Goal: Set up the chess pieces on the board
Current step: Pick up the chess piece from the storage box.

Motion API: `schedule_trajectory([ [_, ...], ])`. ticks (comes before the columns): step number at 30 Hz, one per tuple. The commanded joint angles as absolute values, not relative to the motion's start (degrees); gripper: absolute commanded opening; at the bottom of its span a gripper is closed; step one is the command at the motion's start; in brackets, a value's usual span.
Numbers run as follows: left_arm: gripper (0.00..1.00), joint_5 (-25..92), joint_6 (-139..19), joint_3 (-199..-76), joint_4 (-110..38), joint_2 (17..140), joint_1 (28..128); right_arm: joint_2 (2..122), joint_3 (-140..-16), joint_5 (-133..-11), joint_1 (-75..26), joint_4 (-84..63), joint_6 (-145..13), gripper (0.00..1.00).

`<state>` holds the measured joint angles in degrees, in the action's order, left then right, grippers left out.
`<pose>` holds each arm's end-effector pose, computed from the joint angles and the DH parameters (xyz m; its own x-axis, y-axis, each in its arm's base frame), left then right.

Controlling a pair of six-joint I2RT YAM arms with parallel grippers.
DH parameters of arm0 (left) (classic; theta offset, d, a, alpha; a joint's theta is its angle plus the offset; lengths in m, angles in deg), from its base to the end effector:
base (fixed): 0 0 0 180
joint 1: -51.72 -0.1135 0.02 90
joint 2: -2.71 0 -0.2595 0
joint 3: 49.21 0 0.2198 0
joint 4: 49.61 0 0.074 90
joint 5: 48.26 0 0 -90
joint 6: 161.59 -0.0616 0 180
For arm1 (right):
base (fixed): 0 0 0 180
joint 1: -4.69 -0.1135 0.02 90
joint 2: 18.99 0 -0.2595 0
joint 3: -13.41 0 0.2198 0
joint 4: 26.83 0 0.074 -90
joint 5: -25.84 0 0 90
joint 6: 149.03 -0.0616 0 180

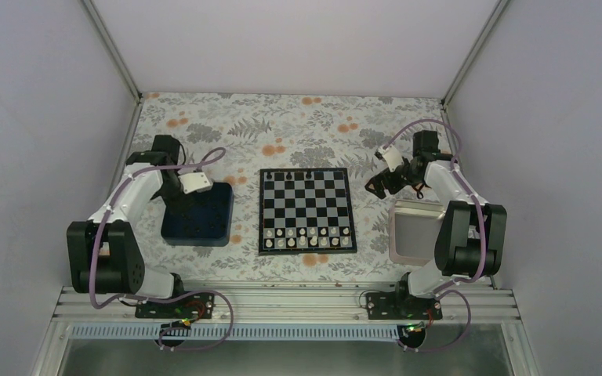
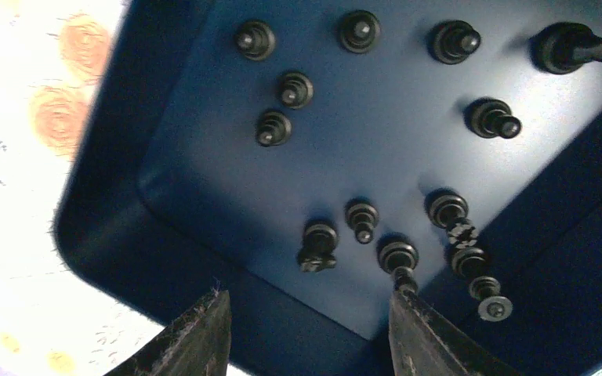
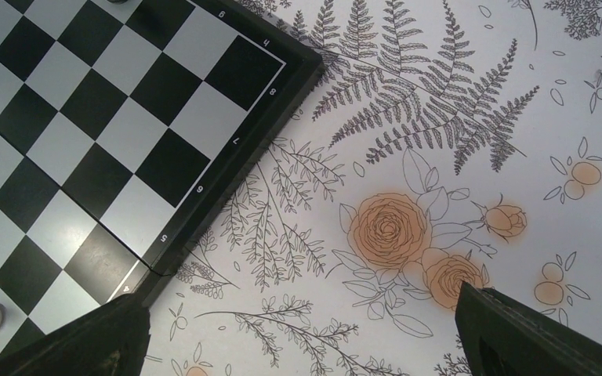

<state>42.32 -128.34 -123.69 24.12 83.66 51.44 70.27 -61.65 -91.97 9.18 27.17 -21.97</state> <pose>0.2207 0.0017 0.2114 -0.5458 0.8336 -0.0850 0.8204 0.5523 0.1478 0.2788 0.0069 0.1998 -0.6763 -0.4816 -0.5574 -0.6404 0.7583 0.1219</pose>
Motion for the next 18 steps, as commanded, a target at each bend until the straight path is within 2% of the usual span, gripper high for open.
schedule_trajectory([
  [1, 0.50, 39.55, -128.08, -120.82, 23.01, 82.79, 50.80, 69.37, -62.82, -93.14, 8.38, 27.37, -21.32, 1.00],
  [9, 0.46, 39.86, -126.61, -116.21, 17.69, 84.34, 49.37, 68.82, -62.55, -93.46, 8.13, 27.37, -20.95, 1.00],
  [18, 0.45, 39.37, -129.21, -115.83, 15.70, 85.84, 44.79, 68.81, -62.20, -93.13, 8.11, 27.17, -21.12, 1.00],
])
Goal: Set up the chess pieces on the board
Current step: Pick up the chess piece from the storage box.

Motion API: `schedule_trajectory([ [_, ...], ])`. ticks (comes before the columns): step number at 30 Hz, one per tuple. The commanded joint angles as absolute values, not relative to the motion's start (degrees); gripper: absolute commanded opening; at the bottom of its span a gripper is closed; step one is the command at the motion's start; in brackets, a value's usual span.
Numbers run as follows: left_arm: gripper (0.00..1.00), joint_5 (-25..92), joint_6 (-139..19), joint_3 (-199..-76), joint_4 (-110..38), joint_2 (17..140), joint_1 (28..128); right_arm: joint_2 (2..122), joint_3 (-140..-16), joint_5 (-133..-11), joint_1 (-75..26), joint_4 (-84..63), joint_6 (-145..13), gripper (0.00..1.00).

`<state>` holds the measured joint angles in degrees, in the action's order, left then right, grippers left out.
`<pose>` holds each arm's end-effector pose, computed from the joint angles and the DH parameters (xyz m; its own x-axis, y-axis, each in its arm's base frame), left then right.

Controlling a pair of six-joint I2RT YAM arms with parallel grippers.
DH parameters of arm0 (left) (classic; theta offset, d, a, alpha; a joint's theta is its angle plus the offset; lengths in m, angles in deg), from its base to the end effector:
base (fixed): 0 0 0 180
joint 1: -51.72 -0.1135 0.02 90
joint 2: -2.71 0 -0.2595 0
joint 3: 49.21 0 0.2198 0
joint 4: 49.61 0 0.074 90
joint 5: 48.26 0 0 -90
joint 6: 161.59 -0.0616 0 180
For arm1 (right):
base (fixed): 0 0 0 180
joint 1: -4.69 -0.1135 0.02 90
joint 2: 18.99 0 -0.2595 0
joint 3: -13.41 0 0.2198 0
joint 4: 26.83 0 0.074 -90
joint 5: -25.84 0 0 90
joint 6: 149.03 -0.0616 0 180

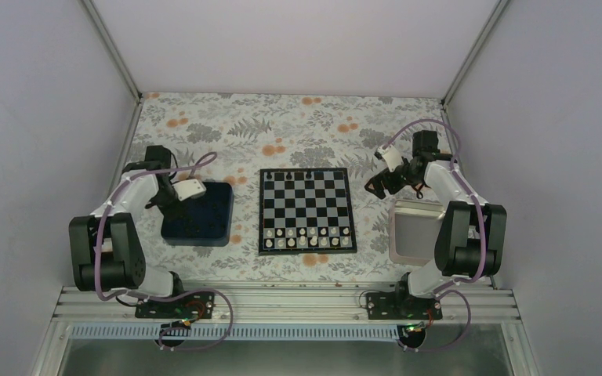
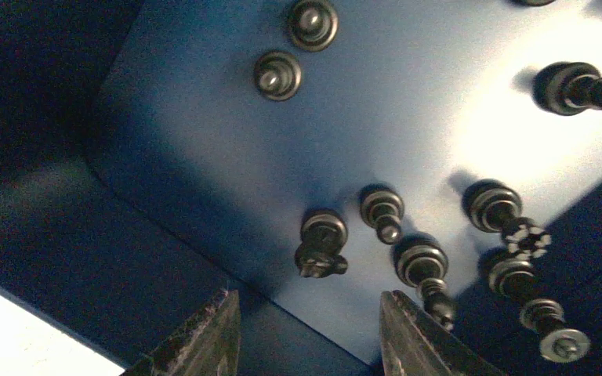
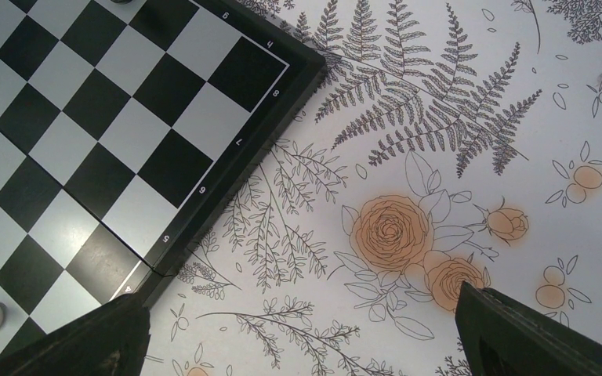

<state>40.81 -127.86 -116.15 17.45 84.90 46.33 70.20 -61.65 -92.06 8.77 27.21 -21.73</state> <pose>0.2141 0.0192 0.1784 -0.6242 0.7764 -0.0877 0.7696 0.6303 0.1024 0.2786 0.0090 0.2001 -0.6695 -0.4892 -0.5590 -0.6492 0.7511 0.1202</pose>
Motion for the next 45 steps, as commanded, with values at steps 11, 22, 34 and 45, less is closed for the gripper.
schedule_trajectory([
  [11, 0.40, 37.35, -130.07, -116.86, 16.08, 88.27, 44.07, 69.08, -62.13, -92.84, 8.11, 27.08, -21.13, 1.00],
  [22, 0.29, 38.21, -130.24, -118.74, 17.93, 90.63, 44.23, 69.13, -62.11, -92.84, 8.12, 27.13, -20.95, 1.00],
  [34, 0.16, 37.39, -129.55, -119.20, 18.46, 92.19, 45.65, 68.86, -61.93, -92.81, 8.09, 27.08, -20.74, 1.00],
  [45, 0.20, 39.55, -129.53, -118.90, 18.04, 92.69, 45.99, 68.66, -61.80, -92.90, 8.12, 27.20, -20.60, 1.00],
])
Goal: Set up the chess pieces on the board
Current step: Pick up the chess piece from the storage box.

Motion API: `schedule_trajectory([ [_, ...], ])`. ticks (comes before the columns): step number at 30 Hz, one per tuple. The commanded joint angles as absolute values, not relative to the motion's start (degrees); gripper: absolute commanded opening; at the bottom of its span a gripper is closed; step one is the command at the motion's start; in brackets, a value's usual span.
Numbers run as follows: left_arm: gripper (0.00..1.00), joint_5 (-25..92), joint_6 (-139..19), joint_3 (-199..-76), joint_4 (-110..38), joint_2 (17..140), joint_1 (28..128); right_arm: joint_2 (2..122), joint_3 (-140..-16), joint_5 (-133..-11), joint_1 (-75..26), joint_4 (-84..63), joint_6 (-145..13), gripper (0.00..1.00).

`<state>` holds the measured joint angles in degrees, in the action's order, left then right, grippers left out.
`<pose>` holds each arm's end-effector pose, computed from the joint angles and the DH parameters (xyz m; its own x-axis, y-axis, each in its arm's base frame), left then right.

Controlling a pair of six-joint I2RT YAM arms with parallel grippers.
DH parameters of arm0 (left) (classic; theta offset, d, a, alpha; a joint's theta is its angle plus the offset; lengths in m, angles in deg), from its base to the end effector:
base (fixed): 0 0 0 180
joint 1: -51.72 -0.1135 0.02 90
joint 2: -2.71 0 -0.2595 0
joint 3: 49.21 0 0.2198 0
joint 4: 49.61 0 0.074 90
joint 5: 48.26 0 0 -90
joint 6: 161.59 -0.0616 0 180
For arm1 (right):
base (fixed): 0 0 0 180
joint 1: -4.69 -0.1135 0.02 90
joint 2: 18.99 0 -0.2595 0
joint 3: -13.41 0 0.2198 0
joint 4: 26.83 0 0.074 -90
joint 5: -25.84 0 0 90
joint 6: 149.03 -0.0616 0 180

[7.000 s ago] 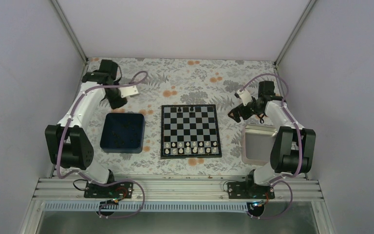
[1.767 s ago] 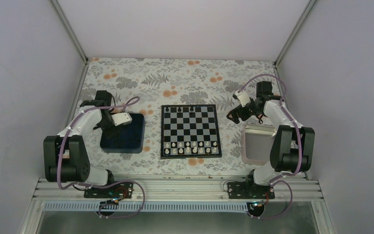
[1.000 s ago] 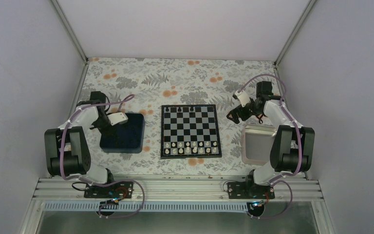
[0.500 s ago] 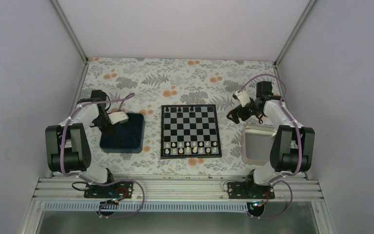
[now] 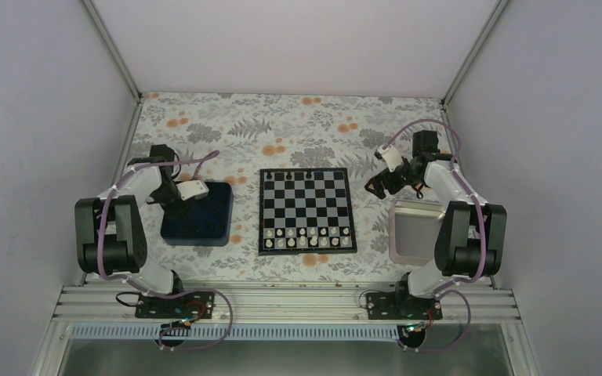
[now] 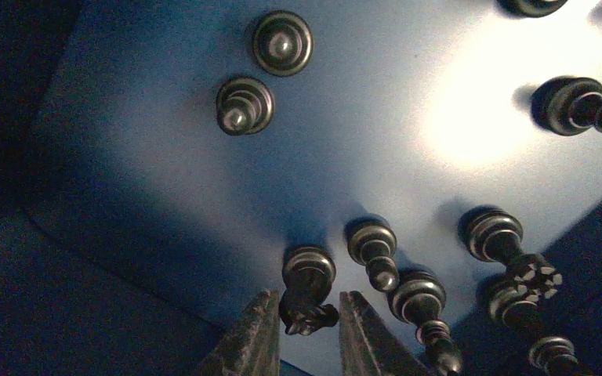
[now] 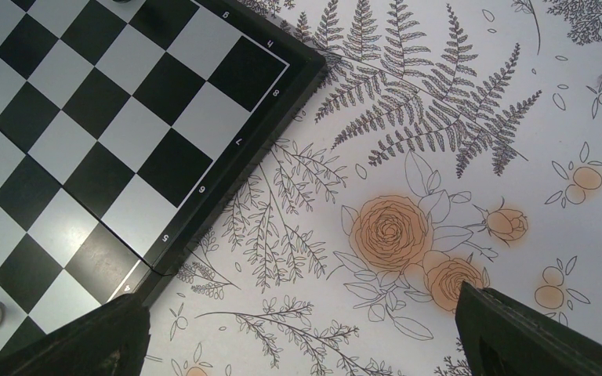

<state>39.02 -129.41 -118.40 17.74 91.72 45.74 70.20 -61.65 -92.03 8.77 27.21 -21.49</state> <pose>0.2280 0.0209 0.1631 -0.6151 0.7856 -0.0664 0.7866 0.6173 0.0165 0.2786 0.0090 0.2001 -0.6669 -0.4924 -0.5593 -0.6518 0.7492 0.1175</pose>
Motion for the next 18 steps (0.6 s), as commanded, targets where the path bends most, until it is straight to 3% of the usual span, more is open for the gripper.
schedule_trajectory([
  [1, 0.20, 39.64, -129.51, -118.87, 17.93, 92.83, 46.00, 68.62, -61.76, -92.90, 8.12, 27.22, -20.53, 1.00],
  [7, 0.23, 40.34, -129.24, -118.58, 16.95, 93.46, 46.35, 68.64, -61.74, -92.92, 8.07, 27.17, -20.52, 1.00],
  [18, 0.08, 39.94, -129.37, -120.27, 17.87, 93.39, 46.64, 68.49, -61.67, -92.98, 8.12, 27.09, -20.52, 1.00],
])
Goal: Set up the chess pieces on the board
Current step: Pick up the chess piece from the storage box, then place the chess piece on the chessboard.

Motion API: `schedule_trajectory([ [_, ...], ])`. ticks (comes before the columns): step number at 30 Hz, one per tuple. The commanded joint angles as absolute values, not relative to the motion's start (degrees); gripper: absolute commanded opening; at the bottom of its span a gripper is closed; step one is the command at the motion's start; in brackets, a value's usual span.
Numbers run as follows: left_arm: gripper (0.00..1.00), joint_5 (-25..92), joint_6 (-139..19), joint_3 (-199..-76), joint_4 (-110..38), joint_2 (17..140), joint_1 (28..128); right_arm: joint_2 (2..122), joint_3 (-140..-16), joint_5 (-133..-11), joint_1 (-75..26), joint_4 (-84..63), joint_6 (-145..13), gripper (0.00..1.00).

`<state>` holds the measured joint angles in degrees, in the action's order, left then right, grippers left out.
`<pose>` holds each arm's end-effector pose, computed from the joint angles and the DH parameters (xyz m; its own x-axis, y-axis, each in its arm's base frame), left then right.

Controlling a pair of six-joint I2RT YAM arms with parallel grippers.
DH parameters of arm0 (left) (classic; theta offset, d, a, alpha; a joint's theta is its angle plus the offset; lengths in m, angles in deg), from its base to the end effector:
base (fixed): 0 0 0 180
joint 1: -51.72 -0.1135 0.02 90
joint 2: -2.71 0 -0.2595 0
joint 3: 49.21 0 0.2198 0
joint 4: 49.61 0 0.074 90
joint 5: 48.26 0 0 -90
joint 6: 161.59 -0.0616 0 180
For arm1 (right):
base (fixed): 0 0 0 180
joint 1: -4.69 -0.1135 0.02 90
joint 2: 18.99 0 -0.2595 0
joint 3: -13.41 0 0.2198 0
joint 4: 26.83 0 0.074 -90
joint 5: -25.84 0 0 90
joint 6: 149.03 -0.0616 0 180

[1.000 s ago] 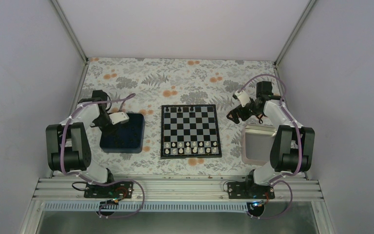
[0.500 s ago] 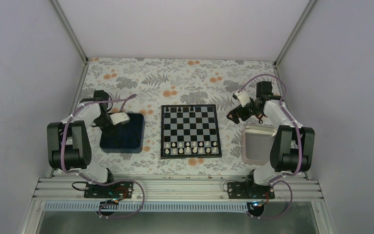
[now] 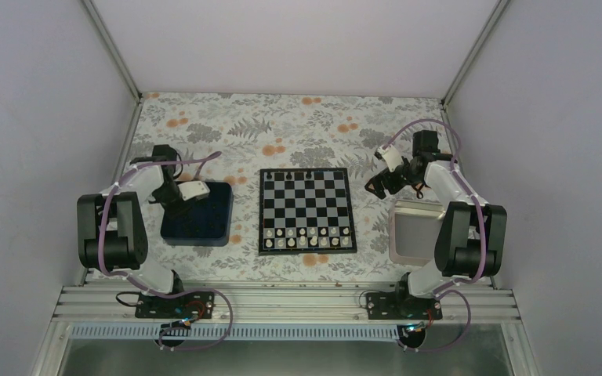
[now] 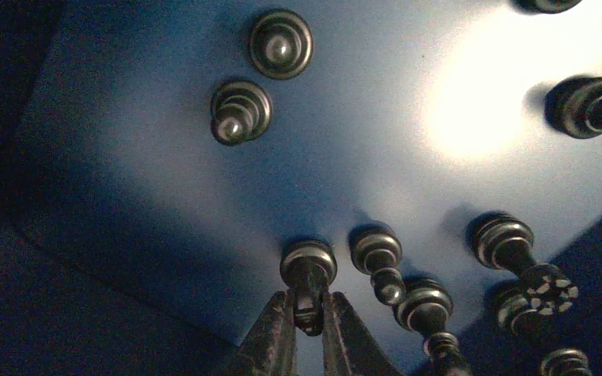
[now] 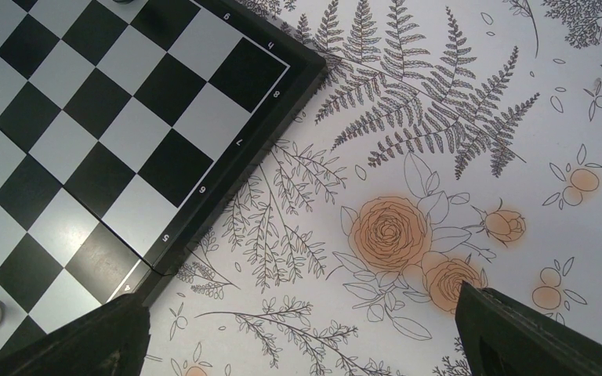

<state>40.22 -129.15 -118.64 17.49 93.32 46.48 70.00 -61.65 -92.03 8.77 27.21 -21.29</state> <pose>0.2310 0.0195 0.1581 -0.6103 0.7912 -0.0385 0.7915 0.6111 0.0111 0.2783 0.0090 0.2010 -0.6626 -0.4952 -0.5619 -0.6545 0.7475 0.1131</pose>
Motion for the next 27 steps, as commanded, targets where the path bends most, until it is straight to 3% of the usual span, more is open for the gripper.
schedule_trajectory([
  [1, 0.08, 39.89, -129.36, -120.54, 18.05, 93.25, 46.62, 68.47, -61.67, -92.98, 8.12, 27.07, -20.53, 1.00],
  [8, 0.08, 39.45, -129.65, -126.35, 22.41, 91.65, 46.72, 68.31, -61.84, -93.19, 8.12, 27.16, -20.53, 1.00],
  [16, 0.09, 38.01, -128.67, -143.92, 31.22, 93.43, 52.46, 68.39, -62.05, -93.36, 8.12, 27.25, -20.60, 1.00],
  [27, 0.10, 38.22, -122.92, -175.51, 36.82, 115.32, 72.59, 68.40, -62.77, -93.67, 8.09, 27.77, -21.06, 1.00],
])
